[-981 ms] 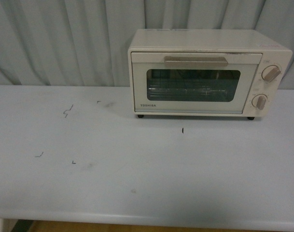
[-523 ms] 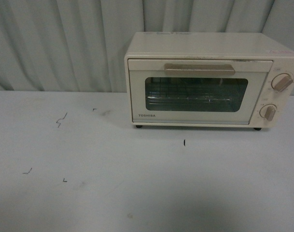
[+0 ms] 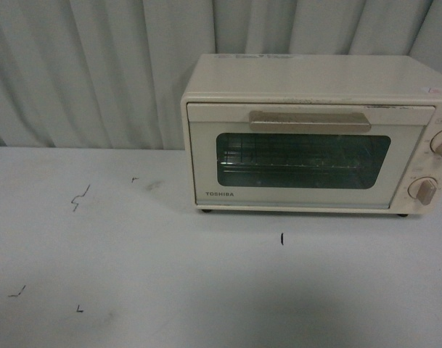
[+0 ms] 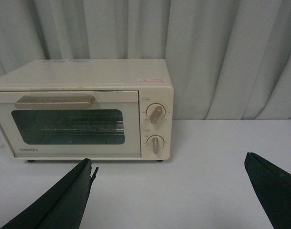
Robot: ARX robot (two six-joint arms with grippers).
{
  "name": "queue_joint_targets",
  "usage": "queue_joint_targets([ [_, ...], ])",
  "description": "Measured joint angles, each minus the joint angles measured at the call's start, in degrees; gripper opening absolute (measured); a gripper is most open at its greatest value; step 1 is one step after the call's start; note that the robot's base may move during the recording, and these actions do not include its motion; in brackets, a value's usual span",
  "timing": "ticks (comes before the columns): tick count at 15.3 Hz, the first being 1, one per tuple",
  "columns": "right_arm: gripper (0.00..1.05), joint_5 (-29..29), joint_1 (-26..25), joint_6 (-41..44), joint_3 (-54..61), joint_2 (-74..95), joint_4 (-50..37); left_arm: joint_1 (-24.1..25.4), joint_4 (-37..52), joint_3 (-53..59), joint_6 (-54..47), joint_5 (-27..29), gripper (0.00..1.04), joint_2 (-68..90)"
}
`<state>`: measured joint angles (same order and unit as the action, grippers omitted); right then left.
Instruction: Open oven
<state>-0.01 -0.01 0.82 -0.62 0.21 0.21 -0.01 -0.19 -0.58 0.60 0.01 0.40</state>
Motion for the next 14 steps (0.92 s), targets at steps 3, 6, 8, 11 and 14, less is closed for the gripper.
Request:
queue_joint_targets([
  [3,0.98,0.0,0.0,0.0,0.0,0.0,0.1,0.0,0.0,0.0,0.0,0.0,0.98,0.0],
  [6,0.98,0.0,0.0,0.0,0.0,0.0,0.0,0.0,0.0,0.0,0.0,0.0,0.98,0.0],
  [8,0.98,0.0,0.0,0.0,0.0,0.0,0.0,0.0,0.0,0.0,0.0,0.0,0.98,0.0],
  [11,0.98,0.0,0.0,0.0,0.0,0.0,0.0,0.0,0.0,0.0,0.0,0.0,0.98,0.0],
  [14,0.98,0.0,0.0,0.0,0.0,0.0,0.0,-8.5,-24.0,-14.2,11.0,7.6,0.98,20.8],
])
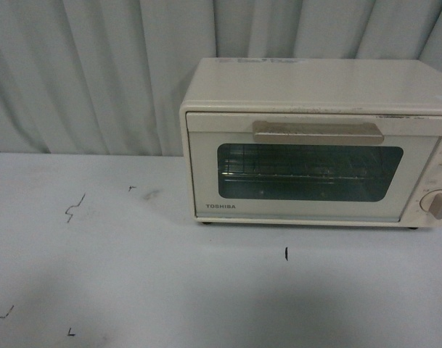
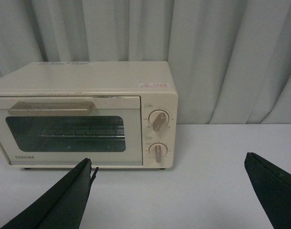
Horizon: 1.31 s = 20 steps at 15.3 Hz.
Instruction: Open oven
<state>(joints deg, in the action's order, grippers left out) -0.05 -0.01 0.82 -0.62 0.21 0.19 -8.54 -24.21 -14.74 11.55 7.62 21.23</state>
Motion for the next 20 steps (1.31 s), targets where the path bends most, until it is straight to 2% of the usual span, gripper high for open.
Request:
queue_joint_targets([
  [1,0.98,0.1,0.0,0.0,0.0,0.0,0.0,-2.7,2.3,-1.9,3.8,0.0,0.98,3.9],
  [3,0.98,0.0,0.0,0.0,0.0,0.0,0.0,-8.9,14.1,-4.8,14.1,-0.5,0.98,16.7],
  [7,0.98,0.0,0.0,0.0,0.0,0.0,0.0,-21.0,34.4,-8.7,31.4,-4.7,0.98,47.5],
  [8,0.98,0.0,0.0,0.0,0.0,0.0,0.0,-22.5,37.4,-11.0,33.9,-5.6,0.98,52.7],
  [11,0.98,0.0,0.0,0.0,0.0,0.0,0.0,-25.1,42.6,-16.4,41.2,-6.2,0.98,66.8],
  [12,0.98,0.0,0.0,0.0,0.0,0.0,0.0,-25.7,45.4,-17.6,44.3,-7.9,0.98,71.4],
  [15,0.98,0.0,0.0,0.0,0.0,0.0,0.0,-27.5,49.7,-20.1,51.3,-8.7,0.98,79.9],
  [20,0.98,0.0,0.0,0.0,0.0,0.0,0.0,-27.7,52.8,-23.3,60.8,-9.3,0.98,89.1],
])
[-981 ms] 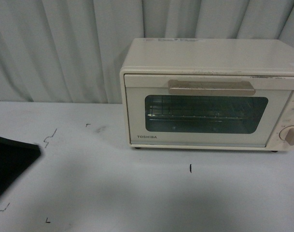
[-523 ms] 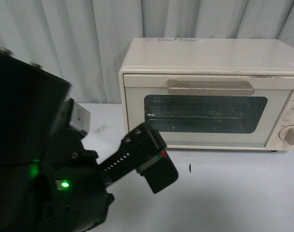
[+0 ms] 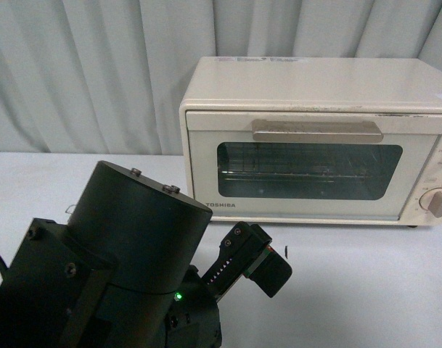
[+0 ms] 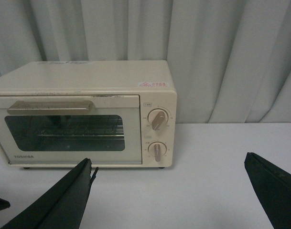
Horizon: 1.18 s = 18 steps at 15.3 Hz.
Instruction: Open oven
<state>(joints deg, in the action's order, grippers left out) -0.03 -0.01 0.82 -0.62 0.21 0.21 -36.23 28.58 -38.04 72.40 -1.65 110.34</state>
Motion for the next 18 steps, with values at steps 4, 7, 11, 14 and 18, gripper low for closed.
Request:
queue_joint_targets([
  [4,0.98,0.0,0.0,0.0,0.0,0.0,0.0,-0.1,2.4,-2.5,6.2,0.4,0.98,4.7],
  [7,0.98,0.0,0.0,0.0,0.0,0.0,0.0,-0.5,1.9,-3.0,7.1,1.4,0.98,5.0],
  [11,0.98,0.0,0.0,0.0,0.0,0.0,0.0,-0.5,1.8,-3.0,7.1,1.4,0.98,5.0],
  [14,0.98,0.0,0.0,0.0,0.0,0.0,0.0,-0.5,1.8,-3.0,7.1,1.4,0.98,5.0],
  [18,0.98,15.8,7.6,1.2,-0.5,5.5,-6.1,-0.5,1.8,-3.0,7.1,1.4,0.98,5.0],
])
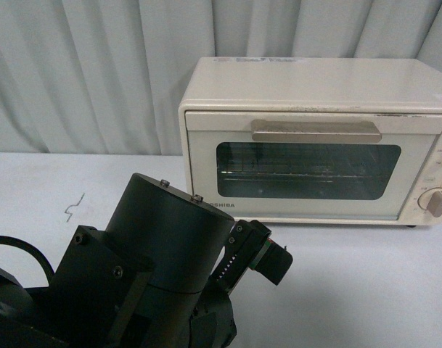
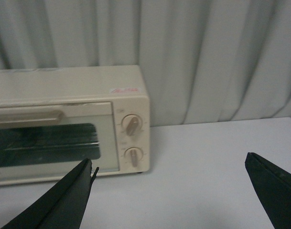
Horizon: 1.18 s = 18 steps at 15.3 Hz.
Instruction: Open oven
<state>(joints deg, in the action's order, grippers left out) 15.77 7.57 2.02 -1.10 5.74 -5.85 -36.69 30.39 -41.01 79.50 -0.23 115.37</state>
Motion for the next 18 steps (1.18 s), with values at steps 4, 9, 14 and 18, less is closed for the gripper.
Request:
queue_joint_targets([
  [4,0.98,10.3,1.4,5.8,-5.7,24.6,-24.1,0.0,0.0,0.0,0.0,0.2,0.98,0.0],
  [9,0.88,-2.7,1.0,26.1,-38.2,72.2,-32.9,0.0,0.0,0.0,0.0,0.1,0.98,0.0],
  [14,0.34,-9.7,1.1,38.4,-47.4,80.6,-25.7,0.0,0.0,0.0,0.0,0.1,0.98,0.0],
  [18,0.02,-15.1,1.9,49.9,-48.0,82.4,-19.0,0.0,0.0,0.0,0.0,0.2,0.98,0.0],
])
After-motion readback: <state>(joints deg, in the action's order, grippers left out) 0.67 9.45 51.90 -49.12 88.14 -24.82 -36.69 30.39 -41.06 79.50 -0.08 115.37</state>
